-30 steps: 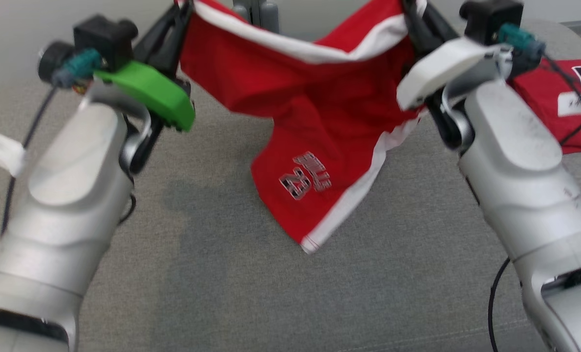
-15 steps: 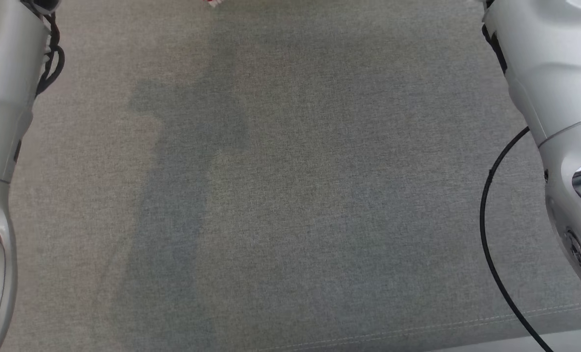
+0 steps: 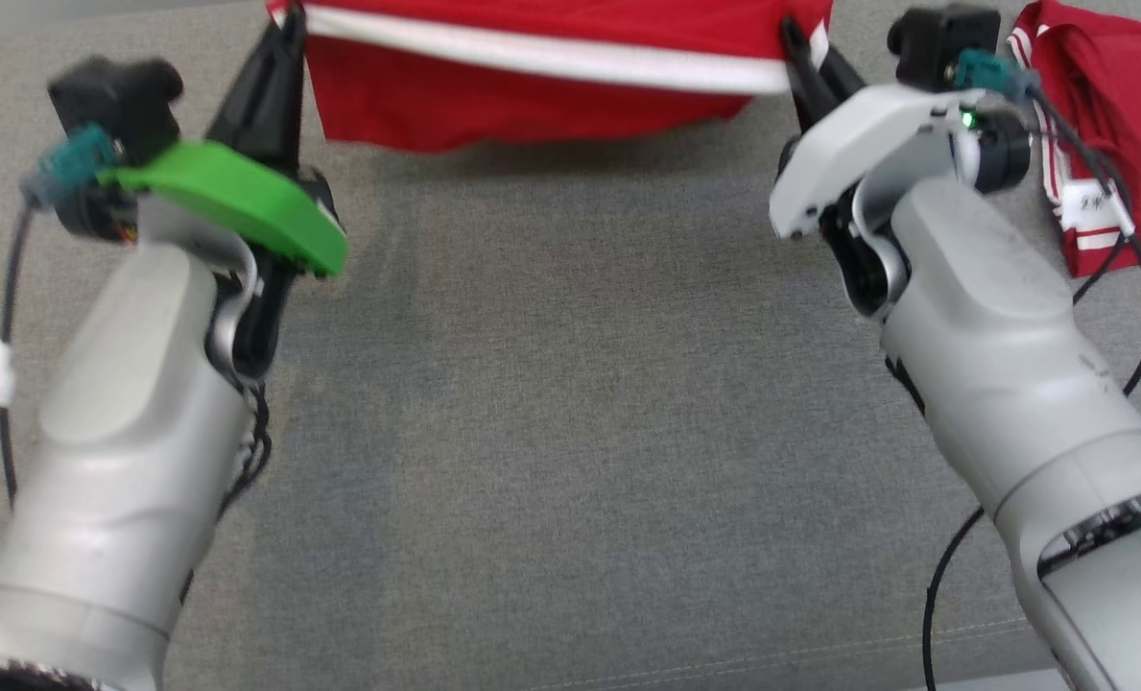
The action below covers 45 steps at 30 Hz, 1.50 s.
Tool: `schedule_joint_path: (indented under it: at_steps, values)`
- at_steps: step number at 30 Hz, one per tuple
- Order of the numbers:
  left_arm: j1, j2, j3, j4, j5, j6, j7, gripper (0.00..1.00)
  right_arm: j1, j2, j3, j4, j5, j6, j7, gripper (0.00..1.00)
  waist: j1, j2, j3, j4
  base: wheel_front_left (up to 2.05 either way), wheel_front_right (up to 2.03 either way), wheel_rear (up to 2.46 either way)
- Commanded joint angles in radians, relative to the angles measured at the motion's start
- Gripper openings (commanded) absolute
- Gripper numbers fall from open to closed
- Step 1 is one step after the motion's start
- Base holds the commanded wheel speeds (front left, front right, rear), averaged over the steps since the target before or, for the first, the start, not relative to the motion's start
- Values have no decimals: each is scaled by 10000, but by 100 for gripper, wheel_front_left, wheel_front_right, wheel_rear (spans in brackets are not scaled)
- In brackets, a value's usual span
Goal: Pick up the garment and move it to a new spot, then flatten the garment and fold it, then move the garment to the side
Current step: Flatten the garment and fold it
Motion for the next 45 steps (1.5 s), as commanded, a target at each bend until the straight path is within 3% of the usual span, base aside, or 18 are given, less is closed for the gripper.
schedule_joint_path:
  at_steps: [1, 12, 20, 25, 34, 45]
  values:
    - [734, -67, 283, -373, 308, 167, -46, 0, 577, -174, 131, -286, 130, -20, -83, 0, -2, 0, -420, -2, 0, 0, 0]
    - [6386, -668, 1424, -2786, 1851, 657, -47, 0, 5212, -1283, 753, -2852, 1317, -22, -64, 0, -2, 0, -1755, 108, 0, 0, 0]
    - [8948, -998, 1658, -3776, 2177, 861, -50, 0, 7948, -1761, 396, -4290, 1588, -23, -44, 0, -2, 0, -2681, 251, 0, 0, 0]
    - [9984, -1134, 1629, -4215, 2302, 969, -49, 0, 9496, -1804, -273, -5365, 1115, -23, 196, 0, -2, 0, -3042, 320, 0, 0, 0]
    - [10176, -853, 1492, -4558, 2554, 960, -5, 0, 11059, -1274, -1886, -7507, -177, -23, 1544, 0, -2, 0, -3163, 220, 0, 0, 0]
    - [7412, -64, 1025, -4303, 3228, 269, 834, 0, 10325, -495, -2545, -9026, -1213, -20, 3232, 0, -2, 0, -2424, -229, 0, 0, 0]
